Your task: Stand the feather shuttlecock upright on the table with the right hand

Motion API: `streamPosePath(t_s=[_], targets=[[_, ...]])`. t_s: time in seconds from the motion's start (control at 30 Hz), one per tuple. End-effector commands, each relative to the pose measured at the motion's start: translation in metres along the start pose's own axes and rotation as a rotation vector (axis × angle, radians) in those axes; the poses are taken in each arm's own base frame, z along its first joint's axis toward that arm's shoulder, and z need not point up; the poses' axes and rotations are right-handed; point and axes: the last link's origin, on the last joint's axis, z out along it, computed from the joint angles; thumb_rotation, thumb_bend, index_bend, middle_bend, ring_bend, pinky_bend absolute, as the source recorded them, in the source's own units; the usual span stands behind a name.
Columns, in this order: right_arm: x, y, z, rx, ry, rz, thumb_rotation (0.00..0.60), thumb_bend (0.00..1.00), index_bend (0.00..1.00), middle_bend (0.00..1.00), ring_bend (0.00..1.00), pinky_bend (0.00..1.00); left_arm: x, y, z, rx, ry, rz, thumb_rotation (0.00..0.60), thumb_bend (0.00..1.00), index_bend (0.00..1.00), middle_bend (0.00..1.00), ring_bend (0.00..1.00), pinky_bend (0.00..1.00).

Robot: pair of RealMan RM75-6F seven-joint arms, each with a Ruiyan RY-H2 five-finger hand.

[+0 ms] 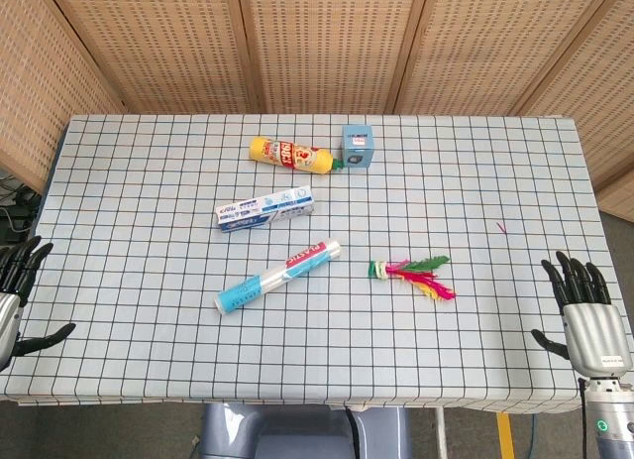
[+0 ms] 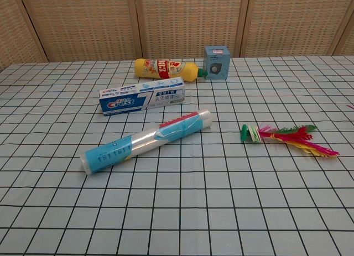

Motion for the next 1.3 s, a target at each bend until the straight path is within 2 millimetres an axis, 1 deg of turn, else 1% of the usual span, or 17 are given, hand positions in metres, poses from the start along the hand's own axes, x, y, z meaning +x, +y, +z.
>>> streamPosePath(t_s=[0.03,0.2,0.23,0.27,0.33,0.37,0.43,0.47,0.5,0.57,0.6,0.7,0.8,1.07,1.2,1.3], targets=[[-0.001,-0.001,0.0,0.003,-0.002,-0.003,0.6,0.0,0.06,0.0,0.0,0.0,-0.001,0.0,0.001,0.002,0.0,-0.002,0.6,0.0,0.0,0.0,0.0,0.0],[-0.004,-0.003,0.002,0.013,-0.028,0.014,0.6,0.0,0.09,0.0,0.0,0.0,0.001,-0.002,0.001,0.008,0.009,-0.008,0.6,0.0,0.0,0.0,0.0,0.0],[-0.006,-0.01,0.008,0.039,-0.045,0.039,0.6,0.0,0.11,0.0,0.0,0.0,0.001,-0.003,0.003,0.014,0.015,-0.01,0.6,0.0,0.0,0.0,0.0,0.0],[-0.007,-0.014,0.017,0.062,-0.061,0.053,0.6,0.0,0.13,0.0,0.0,0.0,0.001,-0.004,0.004,0.019,0.017,-0.011,0.6,0.0,0.0,0.0,0.0,0.0],[-0.006,-0.027,0.041,0.124,-0.079,0.059,0.6,0.0,0.18,0.0,0.0,0.0,-0.001,-0.005,0.008,0.025,0.011,-0.011,0.6,0.0,0.0,0.0,0.0,0.0],[-0.006,-0.031,0.049,0.139,-0.086,0.057,0.6,0.03,0.22,0.0,0.0,0.0,-0.001,-0.005,0.009,0.027,0.008,-0.011,0.6,0.0,0.0,0.0,0.0,0.0],[-0.008,-0.044,0.074,0.177,-0.104,0.049,0.6,0.1,0.3,0.0,0.0,0.0,-0.004,-0.005,0.011,0.033,-0.004,-0.002,0.6,0.0,0.0,0.0,0.0,0.0],[-0.01,-0.053,0.087,0.192,-0.127,0.054,0.6,0.16,0.35,0.0,0.0,0.0,-0.006,-0.005,0.012,0.037,-0.01,0.006,0.6,0.0,0.0,0.0,0.0,0.0],[-0.011,-0.059,0.096,0.199,-0.144,0.062,0.6,0.2,0.39,0.0,0.0,0.0,-0.008,-0.005,0.013,0.041,-0.013,0.009,0.6,0.0,0.0,0.0,0.0,0.0],[-0.013,-0.069,0.107,0.208,-0.171,0.079,0.6,0.27,0.43,0.0,0.0,0.0,-0.01,-0.005,0.015,0.048,-0.017,0.013,0.6,0.0,0.0,0.0,0.0,0.0],[-0.016,-0.079,0.117,0.221,-0.192,0.093,0.6,0.3,0.45,0.0,0.0,0.0,-0.011,-0.006,0.017,0.055,-0.021,0.019,0.6,0.0,0.0,0.0,0.0,0.0],[-0.027,-0.101,0.135,0.231,-0.241,0.128,0.6,0.35,0.49,0.0,0.0,0.0,-0.018,-0.006,0.022,0.067,-0.04,0.039,0.6,0.0,0.0,0.0,0.0,0.0],[-0.041,-0.113,0.145,0.23,-0.294,0.133,0.6,0.37,0.52,0.0,0.0,0.0,-0.022,-0.005,0.027,0.08,-0.051,0.052,0.6,0.0,0.0,0.0,0.0,0.0],[-0.072,-0.136,0.16,0.236,-0.363,0.096,0.6,0.41,0.52,0.01,0.0,0.0,-0.028,-0.004,0.032,0.1,-0.066,0.07,0.6,0.0,0.0,0.0,0.0,0.0],[-0.079,-0.14,0.164,0.232,-0.375,0.079,0.6,0.43,0.49,0.01,0.0,0.0,-0.03,-0.003,0.034,0.106,-0.071,0.073,0.6,0.0,0.0,0.0,0.0,0.0],[-0.084,-0.136,0.165,0.221,-0.386,0.053,0.6,0.44,0.49,0.01,0.0,0.0,-0.03,-0.003,0.035,0.109,-0.073,0.072,0.6,0.0,0.0,0.0,0.0,0.0]])
